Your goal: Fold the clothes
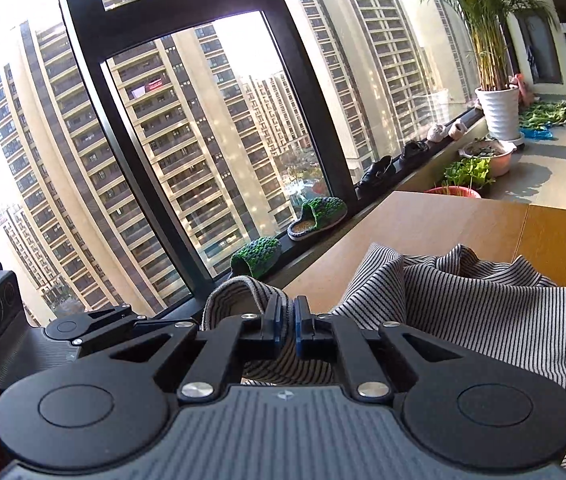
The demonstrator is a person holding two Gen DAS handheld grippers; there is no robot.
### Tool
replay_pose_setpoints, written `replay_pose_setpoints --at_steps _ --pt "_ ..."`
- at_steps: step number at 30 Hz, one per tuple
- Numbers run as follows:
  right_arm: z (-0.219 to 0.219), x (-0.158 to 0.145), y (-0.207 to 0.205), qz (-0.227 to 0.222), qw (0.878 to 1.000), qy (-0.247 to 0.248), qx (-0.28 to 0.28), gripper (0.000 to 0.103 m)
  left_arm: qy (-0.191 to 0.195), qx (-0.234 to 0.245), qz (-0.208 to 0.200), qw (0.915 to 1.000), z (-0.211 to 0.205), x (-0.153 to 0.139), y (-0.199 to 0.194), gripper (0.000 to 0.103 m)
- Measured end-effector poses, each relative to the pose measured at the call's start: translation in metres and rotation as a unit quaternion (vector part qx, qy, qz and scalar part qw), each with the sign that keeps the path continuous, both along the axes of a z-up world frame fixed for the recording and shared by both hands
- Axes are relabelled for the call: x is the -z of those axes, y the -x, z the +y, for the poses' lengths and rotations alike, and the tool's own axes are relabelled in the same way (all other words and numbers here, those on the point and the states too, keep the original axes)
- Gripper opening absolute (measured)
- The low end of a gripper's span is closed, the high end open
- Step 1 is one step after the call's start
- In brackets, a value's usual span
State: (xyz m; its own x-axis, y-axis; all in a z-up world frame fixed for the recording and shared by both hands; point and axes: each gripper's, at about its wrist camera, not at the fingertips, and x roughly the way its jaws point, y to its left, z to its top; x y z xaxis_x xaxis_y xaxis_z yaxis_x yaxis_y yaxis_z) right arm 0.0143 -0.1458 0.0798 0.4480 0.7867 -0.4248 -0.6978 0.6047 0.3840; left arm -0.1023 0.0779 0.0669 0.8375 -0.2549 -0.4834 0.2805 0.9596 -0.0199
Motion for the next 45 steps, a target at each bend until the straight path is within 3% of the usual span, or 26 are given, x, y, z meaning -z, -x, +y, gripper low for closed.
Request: replay_pose_setpoints --at_steps 2,4,6,7,9,11,12,18,22,23,24,25,26,28,30,33,35,37,40,43,45 --pt "-0.003 -0.003 0.002 0.017 1.000 -0.019 -0.010 0.006 -0.021 0.014 -0.019 0.9995 -0.021 0.003 -0.005 0.093" --pt "-0.003 -0.003 0.008 0.013 1.000 -0.014 -0.017 0.006 -0.047 0.004 -0.050 0.9976 -0.035 0.006 -0.015 0.083" --pt "-0.006 -0.005 0.012 0.001 1.000 -0.004 -0.008 0.006 -0.063 -0.012 -0.074 0.9952 -0.042 0.006 -0.026 0.031" --pt "-0.012 -0.006 0.011 -0.004 1.000 -0.005 0.005 0.007 -0.057 -0.019 -0.073 0.9955 -0.038 0.005 -0.033 0.026" --pt "-0.023 -0.009 0.010 -0.047 0.998 0.011 0.051 0.012 -0.037 -0.045 -0.068 0.9960 -0.019 -0.002 -0.047 0.023" --pt "-0.018 0.000 0.007 -0.120 0.985 0.091 0.089 0.039 -0.035 -0.086 -0.076 0.9928 0.005 -0.011 -0.056 0.022" --pt "-0.015 0.004 0.005 -0.156 0.973 0.130 0.107 0.043 -0.033 -0.104 -0.080 0.9908 0.016 -0.016 -0.060 0.019" --pt "0.045 0.068 -0.031 -0.106 0.966 0.228 0.064 0.044 -0.008 -0.193 -0.128 0.9727 0.072 -0.059 -0.072 0.017" --pt "0.088 0.090 -0.042 -0.114 0.963 0.244 0.032 0.069 -0.007 -0.218 -0.139 0.9660 0.088 -0.071 -0.074 0.017" --pt "0.098 0.094 -0.042 -0.122 0.960 0.253 0.022 0.069 -0.003 -0.222 -0.137 0.9654 0.092 -0.072 -0.074 0.017" --pt "0.107 0.097 -0.043 -0.130 0.956 0.262 0.012 0.069 0.001 -0.224 -0.134 0.9652 0.094 -0.072 -0.075 0.017" --pt "0.111 0.100 -0.042 -0.144 0.952 0.268 0.005 0.059 0.005 -0.226 -0.131 0.9652 0.096 -0.071 -0.075 0.017" --pt "0.115 0.102 -0.041 -0.159 0.948 0.275 -0.001 0.034 0.006 -0.228 -0.128 0.9651 0.097 -0.070 -0.076 0.017" --pt "0.113 0.100 -0.039 -0.176 0.947 0.271 0.001 0.014 0.008 -0.224 -0.122 0.9669 0.098 -0.066 -0.076 0.017" --pt "0.088 0.082 -0.039 -0.183 0.955 0.231 0.029 0.011 0.008 -0.216 -0.117 0.9692 0.097 -0.062 -0.077 0.017" --pt "0.019 0.038 -0.040 -0.175 0.962 0.167 0.124 0.010 0.012 -0.195 -0.107 0.9750 0.088 -0.054 -0.084 0.017" --pt "-0.041 0.006 -0.036 -0.183 0.950 0.140 0.211 0.007 0.018 -0.180 -0.102 0.9782 0.080 -0.052 -0.091 0.017" --pt "-0.096 -0.020 -0.026 -0.205 0.922 0.131 0.300 0.007 0.024 -0.160 -0.101 0.9816 0.066 -0.052 -0.099 0.017" --pt "-0.153 -0.042 -0.009 -0.216 0.892 0.116 0.381 0.007 0.032 -0.123 -0.098 0.9870 0.041 -0.052 -0.113 0.018" --pt "-0.173 -0.035 0.004 -0.190 0.901 0.094 0.380 0.007 0.039 -0.080 -0.075 0.9932 0.012 -0.045 -0.126 0.018" --pt "-0.163 -0.011 0.007 -0.163 0.918 0.104 0.347 0.008 0.034 -0.061 -0.048 0.9964 -0.005 -0.031 -0.132 0.019"
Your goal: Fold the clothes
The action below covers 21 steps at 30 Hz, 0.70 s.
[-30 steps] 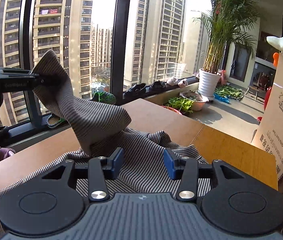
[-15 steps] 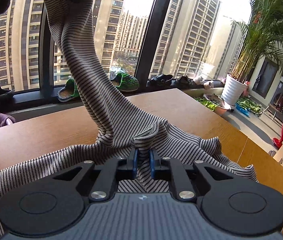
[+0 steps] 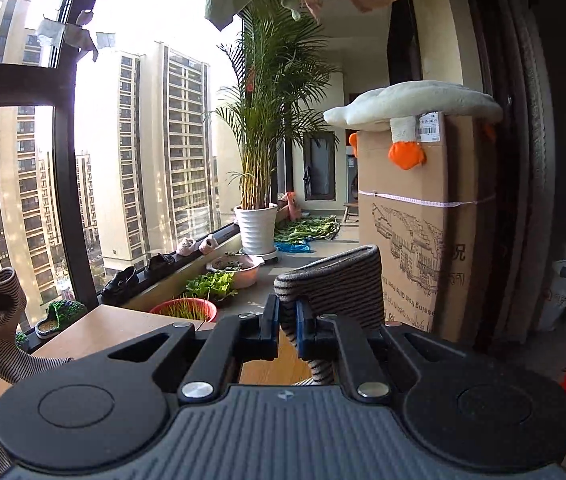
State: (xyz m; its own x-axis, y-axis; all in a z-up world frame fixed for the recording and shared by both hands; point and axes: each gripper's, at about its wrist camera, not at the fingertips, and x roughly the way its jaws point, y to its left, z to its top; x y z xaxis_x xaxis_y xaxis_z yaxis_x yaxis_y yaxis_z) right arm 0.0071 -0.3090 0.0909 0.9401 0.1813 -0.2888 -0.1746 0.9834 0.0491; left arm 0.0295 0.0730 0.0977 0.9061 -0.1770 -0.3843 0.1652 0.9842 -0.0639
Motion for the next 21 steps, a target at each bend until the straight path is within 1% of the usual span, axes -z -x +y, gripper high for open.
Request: replay_pose_setpoints --at_steps 3,4,6,7,8,9,10,11,12,13,14,15,16,17,19,21 --pt "0.029 0.051 -0.001 0.073 0.995 0.003 -0.063 0.008 -0.023 0.016 0.052 0.9983 -0.017 0.031 -0.003 0.019" --pt "0.038 0.062 0.003 0.090 0.993 0.011 -0.076 0.009 -0.030 0.022 0.067 0.9970 -0.018 0.040 0.000 0.020" --pt "0.054 0.085 0.009 0.123 0.987 0.027 -0.102 0.011 -0.041 0.035 0.094 0.9941 -0.017 0.054 0.008 0.027" --pt "0.057 0.087 0.020 0.126 0.986 0.028 -0.106 0.021 -0.046 0.041 0.101 0.9929 -0.015 0.058 0.015 0.031" --pt "0.060 0.090 0.030 0.129 0.985 0.030 -0.111 0.044 -0.048 0.046 0.105 0.9922 -0.011 0.059 0.027 0.043" --pt "0.058 0.087 0.041 0.130 0.984 0.009 -0.121 0.058 -0.044 0.054 0.112 0.9913 -0.007 0.059 0.040 0.053" --pt "0.056 0.085 0.051 0.131 0.983 -0.012 -0.131 0.077 -0.034 0.067 0.121 0.9898 -0.003 0.058 0.050 0.055" --pt "0.055 0.083 0.061 0.132 0.981 -0.034 -0.141 0.079 -0.016 0.090 0.137 0.9864 0.000 0.058 0.060 0.056" --pt "0.054 0.083 0.068 0.149 0.974 -0.064 -0.161 0.079 0.004 0.112 0.157 0.9812 0.003 0.060 0.068 0.057" --pt "0.055 0.086 0.071 0.165 0.967 -0.084 -0.175 0.079 0.017 0.127 0.177 0.9759 0.004 0.064 0.073 0.058" --pt "0.058 0.091 0.071 0.187 0.958 -0.103 -0.190 0.079 0.020 0.134 0.196 0.9713 0.003 0.072 0.074 0.058" --pt "0.061 0.099 0.069 0.213 0.950 -0.111 -0.199 0.079 0.013 0.134 0.210 0.9683 0.001 0.081 0.073 0.058" --pt "0.066 0.105 0.066 0.228 0.948 -0.109 -0.195 0.079 0.004 0.129 0.217 0.9677 0.000 0.089 0.071 0.058" --pt "0.069 0.112 0.059 0.241 0.948 -0.102 -0.181 0.079 0.000 0.125 0.213 0.9689 -0.001 0.093 0.066 0.057" --pt "0.072 0.114 0.049 0.231 0.951 -0.107 -0.175 0.080 0.000 0.124 0.201 0.9717 0.000 0.095 0.053 0.058" --pt "0.076 0.114 0.032 0.226 0.954 -0.109 -0.163 0.080 0.001 0.122 0.190 0.9743 0.000 0.098 0.034 0.062"
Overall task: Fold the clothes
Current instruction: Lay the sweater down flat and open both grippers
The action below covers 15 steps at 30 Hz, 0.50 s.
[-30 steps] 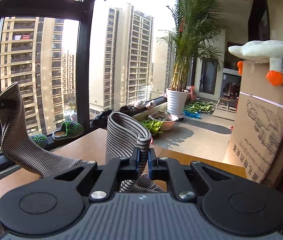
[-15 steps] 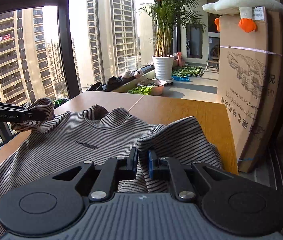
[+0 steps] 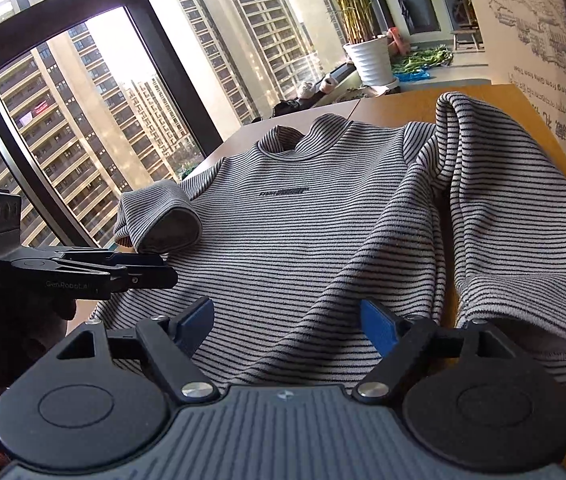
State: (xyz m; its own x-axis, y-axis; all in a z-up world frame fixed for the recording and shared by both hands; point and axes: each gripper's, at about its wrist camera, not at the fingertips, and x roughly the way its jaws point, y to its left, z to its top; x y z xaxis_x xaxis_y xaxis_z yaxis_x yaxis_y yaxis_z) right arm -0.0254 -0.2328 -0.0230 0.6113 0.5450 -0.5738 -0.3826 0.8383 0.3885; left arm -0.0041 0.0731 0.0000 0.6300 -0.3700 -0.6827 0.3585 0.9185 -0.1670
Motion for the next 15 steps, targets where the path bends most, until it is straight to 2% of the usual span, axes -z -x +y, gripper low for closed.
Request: replay_pose_setpoints --at_steps 4,9,11,13,15 --pt "0.014 0.004 -0.033 -0.027 0.999 0.029 0.018 0.080 -0.034 -0.007 -0.044 0.9984 -0.006 0.005 -0.042 0.063" --pt "0.024 0.006 -0.068 -0.037 0.996 0.058 0.048 0.080 -0.024 -0.011 -0.052 0.9983 -0.016 0.009 -0.088 0.072" --pt "0.026 0.007 -0.076 -0.038 0.996 0.062 0.055 0.080 -0.018 -0.006 -0.051 0.9985 -0.019 0.011 -0.094 0.080" --pt "0.025 0.008 -0.078 -0.038 0.996 0.060 0.058 0.082 -0.019 -0.008 -0.056 0.9982 -0.020 0.011 -0.090 0.082" --pt "0.025 0.008 -0.075 -0.039 0.996 0.056 0.051 0.092 -0.015 -0.025 -0.059 0.9978 -0.016 0.009 -0.086 0.089"
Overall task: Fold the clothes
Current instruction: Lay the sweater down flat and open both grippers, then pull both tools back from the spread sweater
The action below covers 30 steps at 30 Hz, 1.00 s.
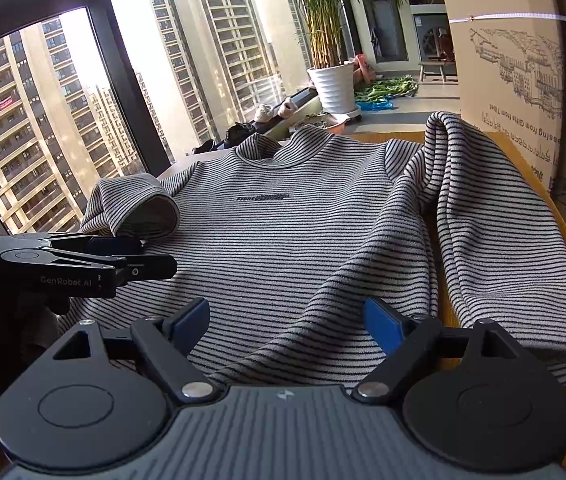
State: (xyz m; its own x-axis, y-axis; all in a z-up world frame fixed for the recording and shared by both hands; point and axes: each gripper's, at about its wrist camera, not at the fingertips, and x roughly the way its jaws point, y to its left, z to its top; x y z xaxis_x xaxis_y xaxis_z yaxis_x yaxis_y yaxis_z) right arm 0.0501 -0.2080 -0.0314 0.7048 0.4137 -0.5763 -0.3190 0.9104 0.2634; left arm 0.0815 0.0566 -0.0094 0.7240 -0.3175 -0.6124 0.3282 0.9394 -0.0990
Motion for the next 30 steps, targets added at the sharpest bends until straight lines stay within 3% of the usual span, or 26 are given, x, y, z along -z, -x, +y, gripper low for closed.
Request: replay_pose_setpoints --at_steps 1,5,7,13,16,18,21,24,30 --pt "-0.001 -0.001 0.002 0.002 1.000 0.001 0.007 0.103 0.003 -0.008 -0.002 1.0000 0.002 -0.001 0.002 0.092" --pt "-0.004 -0.007 0.021 0.005 0.999 -0.001 0.035 0.103 0.011 -0.023 -0.015 0.9996 0.003 -0.014 0.033 0.103" --pt "-0.006 -0.013 0.041 0.001 0.999 -0.020 0.039 0.103 0.014 -0.028 -0.026 0.9991 -0.001 -0.026 0.060 0.103" --pt "-0.004 -0.039 0.113 -0.024 0.996 -0.052 0.068 0.103 -0.016 -0.105 -0.068 0.9920 -0.020 -0.064 0.141 0.103" --pt "0.005 -0.053 0.145 -0.024 0.995 -0.050 0.078 0.103 0.012 -0.094 -0.031 0.9950 -0.023 -0.081 0.169 0.103" --pt "0.010 -0.061 0.159 -0.016 0.995 -0.034 0.087 0.103 -0.009 -0.109 -0.021 0.9937 -0.026 -0.083 0.186 0.103" --pt "0.017 -0.067 0.178 -0.018 0.992 0.032 0.120 0.103 -0.052 -0.117 -0.021 0.9915 -0.032 -0.078 0.208 0.103" --pt "0.010 -0.059 0.192 -0.002 0.990 0.043 0.133 0.103 -0.067 -0.116 -0.005 0.9909 -0.033 -0.070 0.221 0.103" --pt "-0.006 -0.027 0.196 0.102 0.984 -0.007 0.144 0.103 -0.048 -0.142 0.061 0.9868 -0.020 -0.052 0.220 0.103"
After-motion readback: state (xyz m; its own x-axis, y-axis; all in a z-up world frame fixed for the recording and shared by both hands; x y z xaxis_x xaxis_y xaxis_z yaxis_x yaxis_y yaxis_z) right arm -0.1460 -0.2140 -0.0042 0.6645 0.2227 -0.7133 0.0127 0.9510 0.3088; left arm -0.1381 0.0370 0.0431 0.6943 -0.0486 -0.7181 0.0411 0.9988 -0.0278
